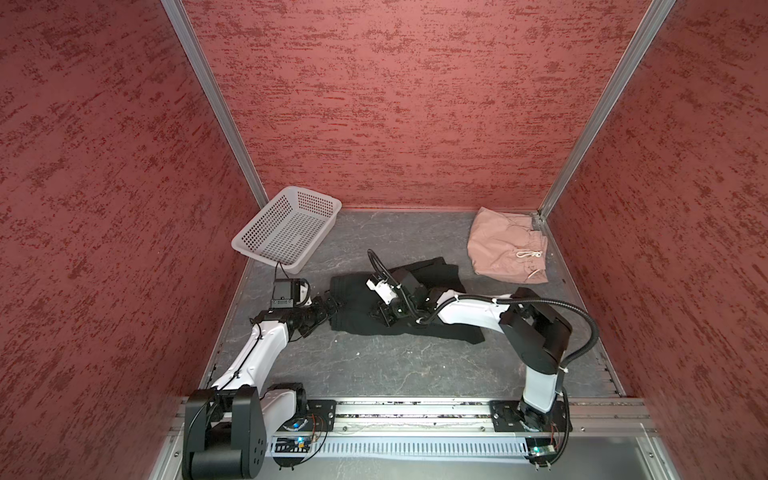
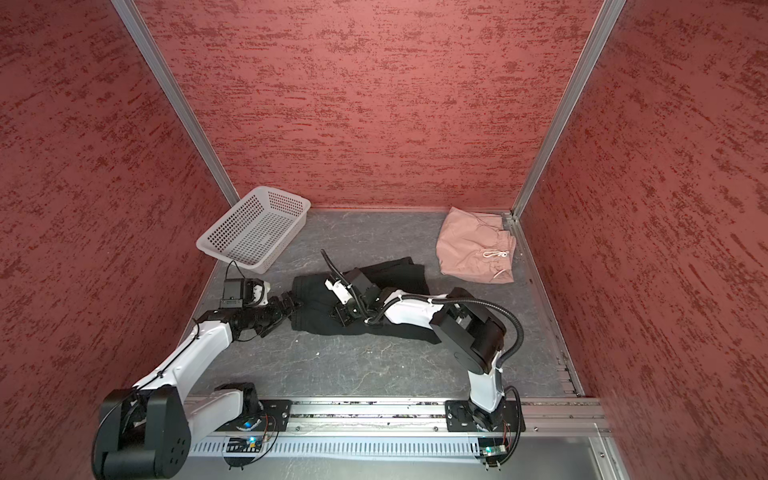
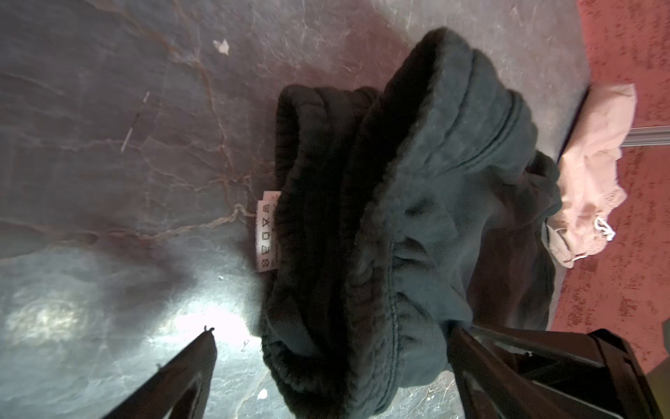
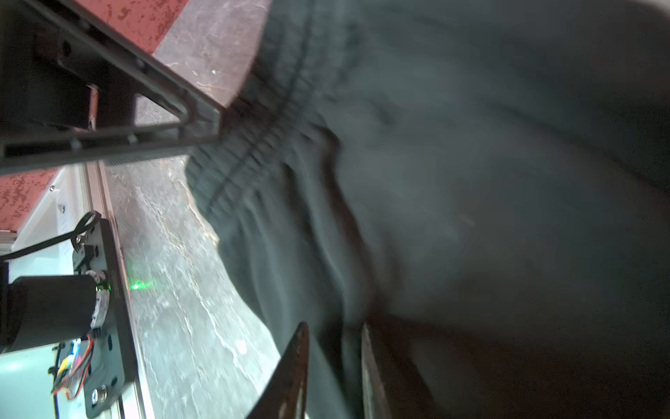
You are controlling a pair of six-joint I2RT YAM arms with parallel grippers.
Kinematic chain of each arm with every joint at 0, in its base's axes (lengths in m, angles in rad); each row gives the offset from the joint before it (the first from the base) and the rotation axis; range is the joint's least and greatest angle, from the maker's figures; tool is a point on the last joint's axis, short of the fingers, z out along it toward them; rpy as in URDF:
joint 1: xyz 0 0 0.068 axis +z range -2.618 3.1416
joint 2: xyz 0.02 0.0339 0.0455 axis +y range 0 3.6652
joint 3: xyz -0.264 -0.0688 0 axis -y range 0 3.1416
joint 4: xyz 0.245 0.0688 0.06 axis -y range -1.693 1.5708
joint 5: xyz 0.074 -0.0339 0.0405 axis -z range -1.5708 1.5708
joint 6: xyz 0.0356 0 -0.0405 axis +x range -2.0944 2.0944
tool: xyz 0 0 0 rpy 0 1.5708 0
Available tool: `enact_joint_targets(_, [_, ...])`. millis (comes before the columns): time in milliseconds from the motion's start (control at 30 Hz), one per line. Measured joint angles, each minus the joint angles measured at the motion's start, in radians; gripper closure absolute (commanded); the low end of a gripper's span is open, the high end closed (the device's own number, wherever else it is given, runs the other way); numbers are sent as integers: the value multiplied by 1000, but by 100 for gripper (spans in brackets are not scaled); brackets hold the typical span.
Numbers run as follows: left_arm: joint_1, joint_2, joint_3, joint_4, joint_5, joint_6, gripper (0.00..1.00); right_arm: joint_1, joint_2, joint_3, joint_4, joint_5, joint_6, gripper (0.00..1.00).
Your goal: Fold and stack the shorts
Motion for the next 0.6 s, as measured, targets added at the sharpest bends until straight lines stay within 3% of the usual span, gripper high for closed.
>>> enact_joint_targets(33, [2,0,-6,5,4,-5,1,3,7,10,0,6,-3,70])
enact_joint_targets(100, [12,-2,-19,5,14,-12,1,14,13,18,-4,32,-24,51])
enact_joint_targets(167, [41,-20,-23,-3,30,-21,1,31,12,20,-20,102,-82,41])
enact_joint_targets(333, [198,-166,23,-66,69,-44,1,119,-31,-11,-25,258,-260,15])
enact_joint_targets(600, [433,-411,145,-189,108,-41,1,285,-1,12,49,463,-543,7])
